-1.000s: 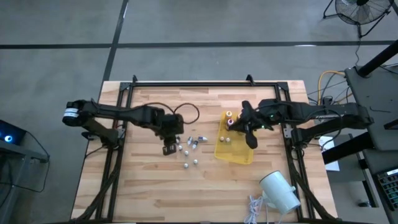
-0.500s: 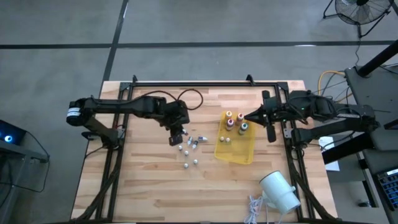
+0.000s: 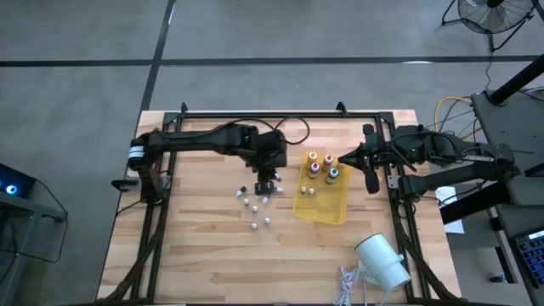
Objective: Pick & Place food coloring
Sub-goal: Put the small violet food coloring bottle into the yellow bin
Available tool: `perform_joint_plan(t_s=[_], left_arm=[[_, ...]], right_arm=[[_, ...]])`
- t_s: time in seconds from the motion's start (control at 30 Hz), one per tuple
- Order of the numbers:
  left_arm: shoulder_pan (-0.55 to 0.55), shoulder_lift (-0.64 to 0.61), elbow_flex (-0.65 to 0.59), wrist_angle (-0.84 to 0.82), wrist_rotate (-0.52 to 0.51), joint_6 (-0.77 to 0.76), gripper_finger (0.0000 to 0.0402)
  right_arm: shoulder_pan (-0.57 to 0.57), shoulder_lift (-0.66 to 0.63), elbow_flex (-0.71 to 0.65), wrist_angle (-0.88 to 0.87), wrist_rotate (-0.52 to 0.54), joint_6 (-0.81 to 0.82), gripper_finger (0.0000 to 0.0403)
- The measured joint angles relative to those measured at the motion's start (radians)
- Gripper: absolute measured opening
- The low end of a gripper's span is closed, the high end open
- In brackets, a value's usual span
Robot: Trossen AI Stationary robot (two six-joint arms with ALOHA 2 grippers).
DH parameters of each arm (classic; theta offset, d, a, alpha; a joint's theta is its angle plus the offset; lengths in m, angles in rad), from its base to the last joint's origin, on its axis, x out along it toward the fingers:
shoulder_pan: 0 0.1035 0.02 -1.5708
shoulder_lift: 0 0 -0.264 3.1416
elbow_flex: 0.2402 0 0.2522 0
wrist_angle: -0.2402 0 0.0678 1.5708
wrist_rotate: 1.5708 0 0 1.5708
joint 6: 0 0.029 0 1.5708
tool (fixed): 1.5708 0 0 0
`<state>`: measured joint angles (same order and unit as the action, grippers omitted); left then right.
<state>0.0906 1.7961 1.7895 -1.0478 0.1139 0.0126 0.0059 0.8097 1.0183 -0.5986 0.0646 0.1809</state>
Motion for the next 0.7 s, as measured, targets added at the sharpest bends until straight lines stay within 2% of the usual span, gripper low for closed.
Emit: perform_joint_plan(t_s=[0.3, 0.7], left_arm=[[-0.001, 0.142, 0.173, -0.025, 0.027, 0.019, 0.0032], [-0.028, 0.195, 0.201, 0.028, 0.058, 0.017, 0.0032]], right_arm=[[0.0, -0.003, 0.0, -0.039, 0.018, 0.002, 0.0009], [0.0, -0.004, 0.0, -0.07, 0.026, -0.005, 0.0009]])
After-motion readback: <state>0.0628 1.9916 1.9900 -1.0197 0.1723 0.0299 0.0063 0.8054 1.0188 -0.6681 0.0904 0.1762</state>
